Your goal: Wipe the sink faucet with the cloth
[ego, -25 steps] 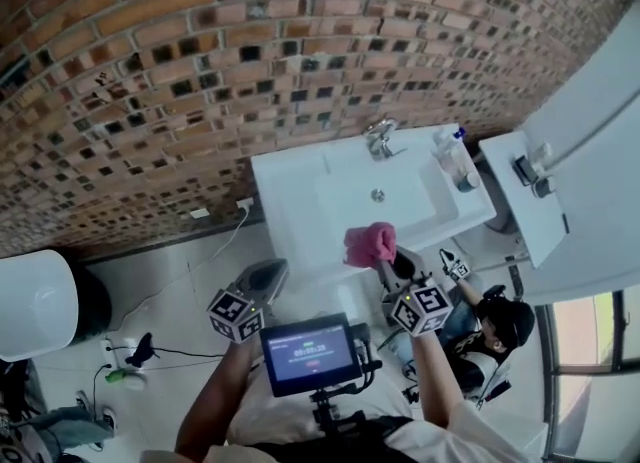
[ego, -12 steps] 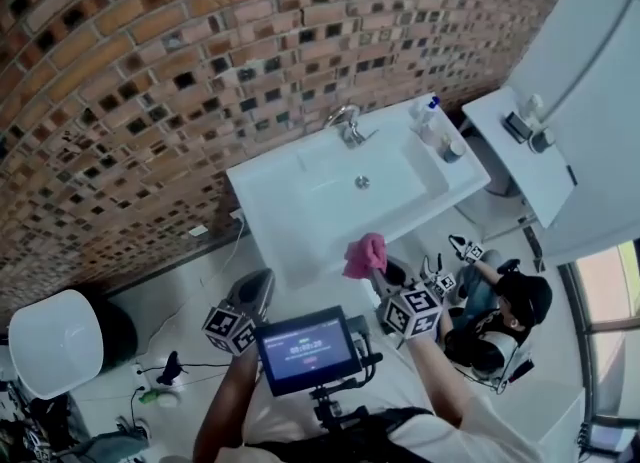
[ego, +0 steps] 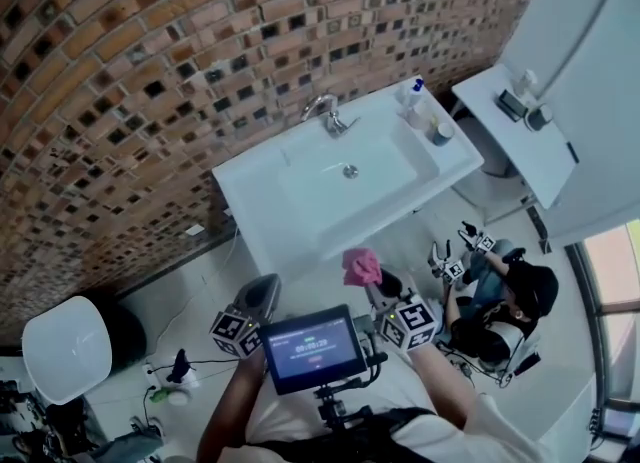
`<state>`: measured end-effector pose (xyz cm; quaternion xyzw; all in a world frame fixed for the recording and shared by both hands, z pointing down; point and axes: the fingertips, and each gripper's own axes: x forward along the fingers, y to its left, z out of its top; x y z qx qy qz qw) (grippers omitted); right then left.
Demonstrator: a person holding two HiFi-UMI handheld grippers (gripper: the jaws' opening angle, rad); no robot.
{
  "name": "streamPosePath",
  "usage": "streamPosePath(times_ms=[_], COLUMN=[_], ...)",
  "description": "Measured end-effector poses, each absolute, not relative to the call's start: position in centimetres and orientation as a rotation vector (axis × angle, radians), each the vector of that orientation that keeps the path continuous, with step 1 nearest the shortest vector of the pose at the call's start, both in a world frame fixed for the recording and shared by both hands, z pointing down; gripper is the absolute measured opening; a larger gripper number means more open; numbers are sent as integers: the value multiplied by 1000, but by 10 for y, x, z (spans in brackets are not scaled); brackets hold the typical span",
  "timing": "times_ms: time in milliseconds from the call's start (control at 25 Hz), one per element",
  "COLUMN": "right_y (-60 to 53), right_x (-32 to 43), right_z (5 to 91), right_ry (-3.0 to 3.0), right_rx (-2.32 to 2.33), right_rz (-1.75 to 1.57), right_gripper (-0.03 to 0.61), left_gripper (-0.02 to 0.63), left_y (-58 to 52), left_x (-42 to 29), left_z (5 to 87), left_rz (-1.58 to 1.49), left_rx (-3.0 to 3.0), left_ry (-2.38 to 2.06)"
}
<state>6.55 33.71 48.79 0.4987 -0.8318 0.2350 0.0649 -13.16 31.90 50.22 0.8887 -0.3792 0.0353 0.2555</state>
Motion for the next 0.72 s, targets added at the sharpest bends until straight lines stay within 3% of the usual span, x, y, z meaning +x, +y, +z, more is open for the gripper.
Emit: streamPosePath(times_ms=[720], right_y=[402], right_x=[100], right_z=[497], right_ry=[-2627], right_rx=[1411], right_rz=[732], right_gripper=[67], left_gripper=[-14], left_y=[394], left_x=[-84], left_z=[526], left_rz=[250], left_rx=[2385], left_ry=[-981])
